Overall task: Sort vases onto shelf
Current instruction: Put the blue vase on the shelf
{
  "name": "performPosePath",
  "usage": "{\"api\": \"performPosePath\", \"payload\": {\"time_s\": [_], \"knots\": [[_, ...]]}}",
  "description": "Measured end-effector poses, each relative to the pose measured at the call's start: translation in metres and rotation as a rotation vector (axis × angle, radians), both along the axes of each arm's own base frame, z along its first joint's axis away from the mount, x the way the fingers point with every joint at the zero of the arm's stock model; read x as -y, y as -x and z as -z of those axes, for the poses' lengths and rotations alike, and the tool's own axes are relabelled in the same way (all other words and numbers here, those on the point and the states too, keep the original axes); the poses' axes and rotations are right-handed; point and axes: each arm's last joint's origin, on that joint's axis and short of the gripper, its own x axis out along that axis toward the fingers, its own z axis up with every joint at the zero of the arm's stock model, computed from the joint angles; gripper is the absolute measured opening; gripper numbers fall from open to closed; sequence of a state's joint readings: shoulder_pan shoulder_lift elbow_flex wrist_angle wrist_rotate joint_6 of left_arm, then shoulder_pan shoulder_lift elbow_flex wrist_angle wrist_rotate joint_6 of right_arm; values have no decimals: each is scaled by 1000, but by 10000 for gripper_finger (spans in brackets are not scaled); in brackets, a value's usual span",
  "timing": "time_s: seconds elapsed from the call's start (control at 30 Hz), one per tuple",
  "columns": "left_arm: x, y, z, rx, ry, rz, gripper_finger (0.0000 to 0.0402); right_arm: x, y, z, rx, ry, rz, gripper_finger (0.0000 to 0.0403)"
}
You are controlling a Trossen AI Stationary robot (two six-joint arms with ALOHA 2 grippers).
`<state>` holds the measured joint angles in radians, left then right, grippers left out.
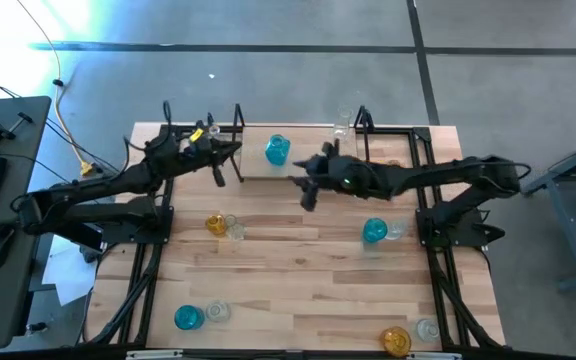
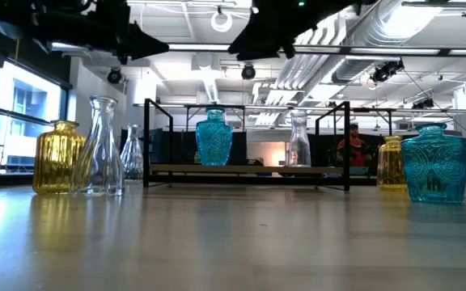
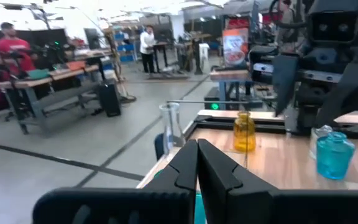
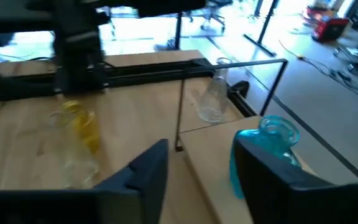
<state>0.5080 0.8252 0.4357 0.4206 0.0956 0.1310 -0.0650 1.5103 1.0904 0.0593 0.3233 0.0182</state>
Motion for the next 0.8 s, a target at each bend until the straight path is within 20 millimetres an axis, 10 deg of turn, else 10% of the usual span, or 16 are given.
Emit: {"api": "performPosePath", "payload": {"time_s": [0.27,0.8], "knots": [[-2,15,19,-10,25,-50,0,49,-48,-7,-138,-31,106,276],[-2,19,34,-50,47,-64,1,115,-77,15,-236,-190,218,282]]}}
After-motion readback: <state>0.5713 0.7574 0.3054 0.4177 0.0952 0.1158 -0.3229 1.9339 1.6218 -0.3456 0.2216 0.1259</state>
